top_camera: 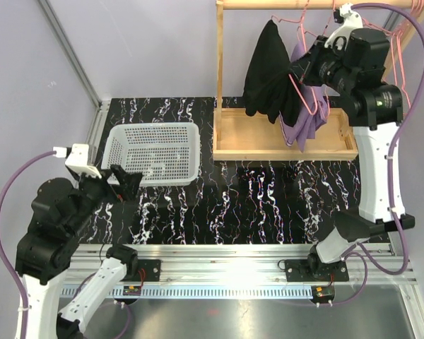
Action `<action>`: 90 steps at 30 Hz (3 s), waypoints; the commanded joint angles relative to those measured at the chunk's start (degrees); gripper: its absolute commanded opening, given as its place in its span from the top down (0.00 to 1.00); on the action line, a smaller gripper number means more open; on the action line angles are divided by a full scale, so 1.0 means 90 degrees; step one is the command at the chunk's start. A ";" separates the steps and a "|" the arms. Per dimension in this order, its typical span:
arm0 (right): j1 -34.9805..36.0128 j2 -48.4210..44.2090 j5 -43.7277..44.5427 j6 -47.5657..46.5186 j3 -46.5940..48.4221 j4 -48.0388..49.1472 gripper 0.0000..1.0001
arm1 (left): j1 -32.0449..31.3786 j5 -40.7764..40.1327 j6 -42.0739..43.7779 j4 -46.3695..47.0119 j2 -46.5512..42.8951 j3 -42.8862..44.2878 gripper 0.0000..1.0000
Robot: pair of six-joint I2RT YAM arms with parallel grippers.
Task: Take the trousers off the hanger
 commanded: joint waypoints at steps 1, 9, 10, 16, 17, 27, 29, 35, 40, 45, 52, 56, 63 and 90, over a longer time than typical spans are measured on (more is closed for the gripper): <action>0.0028 -0.0860 -0.0527 0.0127 -0.0109 0.1367 1.00 | -0.0022 0.0632 0.0137 0.0477 0.0455 0.0592 0.01; 0.0018 -0.1378 -0.0956 0.0215 -0.0567 0.1103 1.00 | -0.0031 0.1307 0.0010 0.1032 0.1159 0.1258 0.01; 0.0018 -0.1592 -0.0996 0.0273 -0.0704 0.1220 1.00 | -0.0031 0.1385 -0.0019 0.1082 0.1314 0.1268 0.01; 0.0018 -0.2208 -0.1435 0.0497 -0.1535 0.1377 1.00 | -0.0207 0.1415 -0.0097 0.1522 0.1784 0.1648 0.01; 0.0018 -0.2364 -0.1571 0.0614 -0.1738 0.1455 1.00 | -0.0362 0.1347 -0.0040 0.1561 0.1958 0.1794 0.01; 0.0018 -0.3526 -0.1982 0.1035 -0.3712 0.2568 1.00 | -0.3544 -0.1931 0.0751 0.1737 0.3530 0.2449 0.01; 0.0018 -0.3663 -0.1973 0.1113 -0.3898 0.2646 1.00 | -0.4216 -0.2313 0.0879 0.1921 0.3805 0.2674 0.01; 0.0028 -0.4035 -0.2050 0.1708 -0.4543 0.3202 1.00 | -0.5372 -0.2706 0.1182 0.3023 0.4547 0.2841 0.01; 0.0018 -0.4064 -0.1905 0.1953 -0.4349 0.3077 1.00 | -0.5598 -0.2687 0.1249 0.3972 0.5006 0.2704 0.01; 0.0028 -0.4084 -0.1797 0.1924 -0.4085 0.2872 1.00 | -0.5627 -0.2940 0.1513 0.4286 0.5875 0.3229 0.01; 0.0018 -0.4172 -0.1573 0.2002 -0.3967 0.2735 1.00 | -0.5617 -0.2863 0.1797 0.4589 0.6520 0.3592 0.01; 0.0028 -0.4172 -0.1572 0.2090 -0.3821 0.2657 1.00 | -0.5627 -0.2921 0.1865 0.4783 0.6774 0.3641 0.01; 0.0018 -0.4396 -0.1631 0.2402 -0.4035 0.2978 1.00 | -0.5617 -0.3087 0.2001 0.4911 0.7253 0.3963 0.01; 0.0018 -0.4475 -0.2197 0.3007 -0.4045 0.3340 1.00 | -0.5285 -0.2746 0.2236 0.5087 0.7819 0.4704 0.30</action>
